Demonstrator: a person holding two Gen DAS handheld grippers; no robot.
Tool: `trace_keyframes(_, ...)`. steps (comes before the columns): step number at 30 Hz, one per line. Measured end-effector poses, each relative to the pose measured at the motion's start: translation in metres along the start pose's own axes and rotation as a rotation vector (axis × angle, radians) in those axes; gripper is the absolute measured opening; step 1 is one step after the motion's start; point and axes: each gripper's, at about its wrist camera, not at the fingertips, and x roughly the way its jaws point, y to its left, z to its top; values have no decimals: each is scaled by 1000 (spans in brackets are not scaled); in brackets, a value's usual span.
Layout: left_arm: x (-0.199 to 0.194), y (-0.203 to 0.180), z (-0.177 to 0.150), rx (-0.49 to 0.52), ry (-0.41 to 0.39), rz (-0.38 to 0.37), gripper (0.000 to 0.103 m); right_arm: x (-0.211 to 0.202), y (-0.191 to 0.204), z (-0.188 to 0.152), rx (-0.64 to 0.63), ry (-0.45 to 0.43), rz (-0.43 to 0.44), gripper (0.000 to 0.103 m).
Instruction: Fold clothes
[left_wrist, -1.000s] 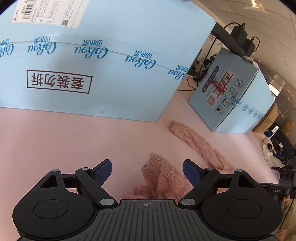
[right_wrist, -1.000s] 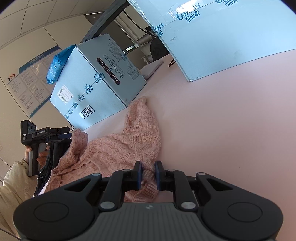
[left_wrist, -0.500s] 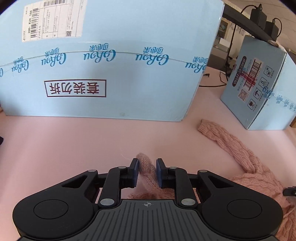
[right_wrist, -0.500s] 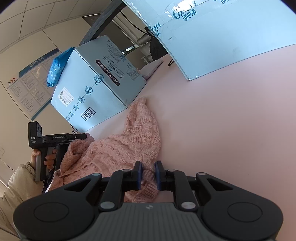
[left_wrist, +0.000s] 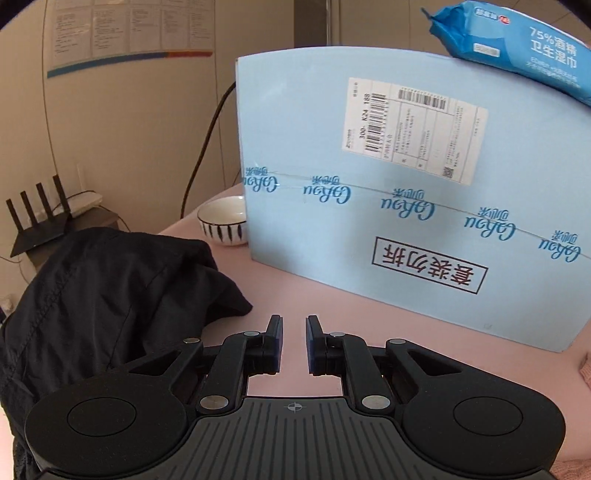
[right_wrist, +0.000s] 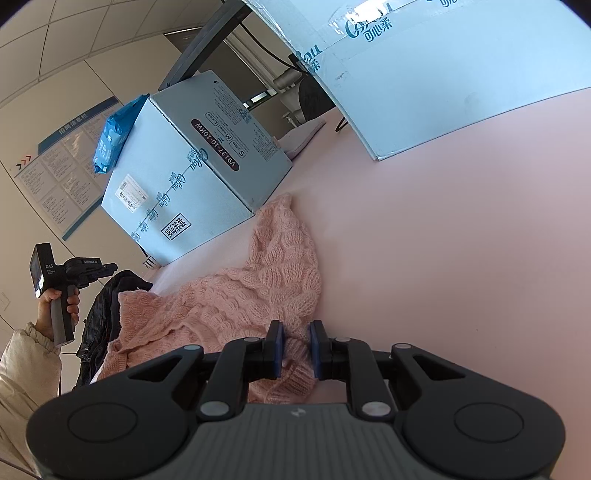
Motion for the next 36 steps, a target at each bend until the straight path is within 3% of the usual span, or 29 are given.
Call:
trace_keyframes(4,29,22,-12,-30,157,-78,19,0,0,0,3,0,1,17)
trace_keyframes(6,29,23,-18,36,185,-130,37,0,-1,0,7,0,4,17)
trace_keyframes(7,24,23,-21,79,175,-152,43,0,-1,0,10,-1,5,17)
trace_keyframes(9,11,24,-27,175,120,-192,75,-1,-2,-1,15,-2,7,17)
trace_keyframes(11,-3,28,-35,263,37,-235,87,-1,-2,-1,17,-1,9,18)
trace_keyframes(14,-27,32,-50,431,-127,-251,94,-1,-3,-1,22,0,14,18)
trace_keyframes(16,-37,31,-61,572,-209,-255,96,-1,-4,-1,26,0,17,18)
trace_keyframes(18,-42,29,-70,703,-242,-264,96,-1,-4,-1,27,0,17,18)
trace_keyframes(23,-37,18,-80,904,-119,-364,96,-1,-5,-2,33,-1,22,19)
trace_keyframes(27,-27,7,-81,973,-78,-417,96,-1,-6,-2,36,-1,24,19)
trace_keyframes(33,-2,-13,-81,968,-39,-446,95,-1,-7,-2,40,-2,28,20)
trace_keyframes(36,9,-20,-79,966,-8,-464,85,-1,-7,-3,42,-2,30,20)
